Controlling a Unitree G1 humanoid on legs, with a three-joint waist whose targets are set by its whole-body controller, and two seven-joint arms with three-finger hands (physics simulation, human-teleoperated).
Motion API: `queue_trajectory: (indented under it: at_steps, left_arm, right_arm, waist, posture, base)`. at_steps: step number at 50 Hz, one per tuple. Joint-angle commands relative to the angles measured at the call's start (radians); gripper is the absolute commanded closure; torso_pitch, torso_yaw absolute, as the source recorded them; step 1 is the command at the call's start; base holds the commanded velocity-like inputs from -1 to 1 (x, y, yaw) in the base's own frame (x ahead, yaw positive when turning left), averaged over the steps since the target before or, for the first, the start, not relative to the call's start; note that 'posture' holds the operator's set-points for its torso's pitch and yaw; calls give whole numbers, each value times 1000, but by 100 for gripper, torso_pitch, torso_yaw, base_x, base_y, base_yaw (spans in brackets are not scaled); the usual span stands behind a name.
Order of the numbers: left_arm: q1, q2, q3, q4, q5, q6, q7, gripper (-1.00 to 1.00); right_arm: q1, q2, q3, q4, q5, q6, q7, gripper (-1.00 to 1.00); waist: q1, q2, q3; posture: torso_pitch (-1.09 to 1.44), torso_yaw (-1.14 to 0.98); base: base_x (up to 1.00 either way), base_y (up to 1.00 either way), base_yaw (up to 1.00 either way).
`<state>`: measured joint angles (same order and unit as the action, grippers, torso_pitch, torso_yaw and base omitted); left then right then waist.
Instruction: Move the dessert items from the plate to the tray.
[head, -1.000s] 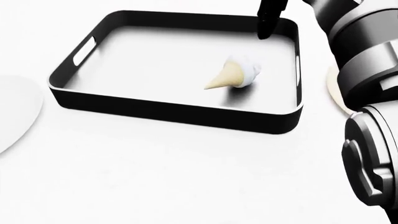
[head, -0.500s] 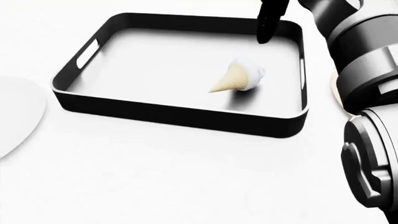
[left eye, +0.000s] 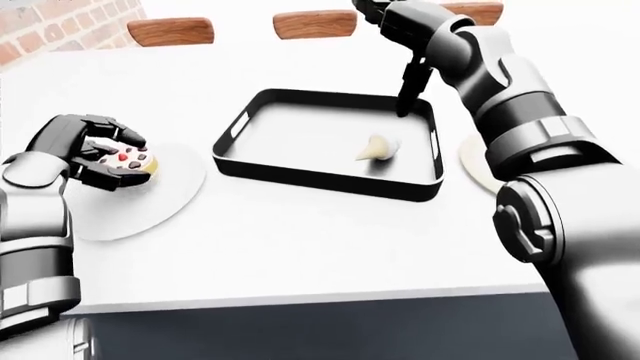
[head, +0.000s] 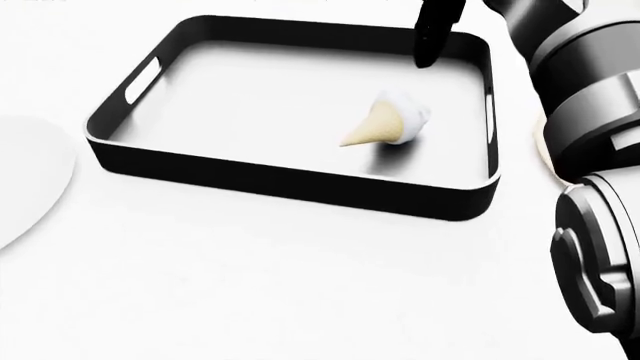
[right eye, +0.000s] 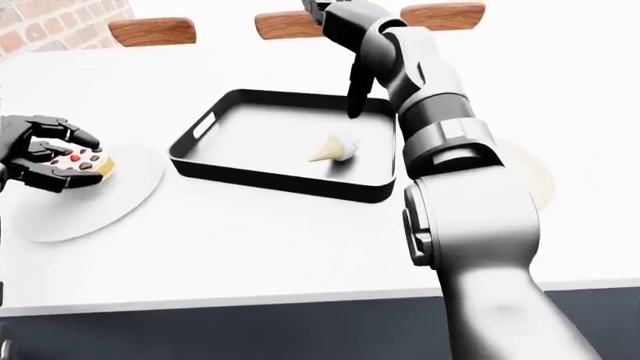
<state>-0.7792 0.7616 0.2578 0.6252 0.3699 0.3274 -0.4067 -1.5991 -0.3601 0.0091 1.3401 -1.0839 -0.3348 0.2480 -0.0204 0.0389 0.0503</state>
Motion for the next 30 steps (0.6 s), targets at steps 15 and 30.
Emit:
queue_trajectory:
  at_steps: [15,30]
  left_arm:
    - [-364,11,-80,164,83,-95,-9,43]
    - [-770,-196,-173,634,191,-298,69,46]
  right_arm:
    - [-59,-22,-11,-42,14,4,-20,-100]
    - [-105,-49,-14,-53,17,25,3,-100]
  waist:
    - [9,-2,-36]
    - [16,-29,-37]
  posture:
    - [0,0]
    - [0,0]
  base:
    - [0,0,0]
    - [0,0,0]
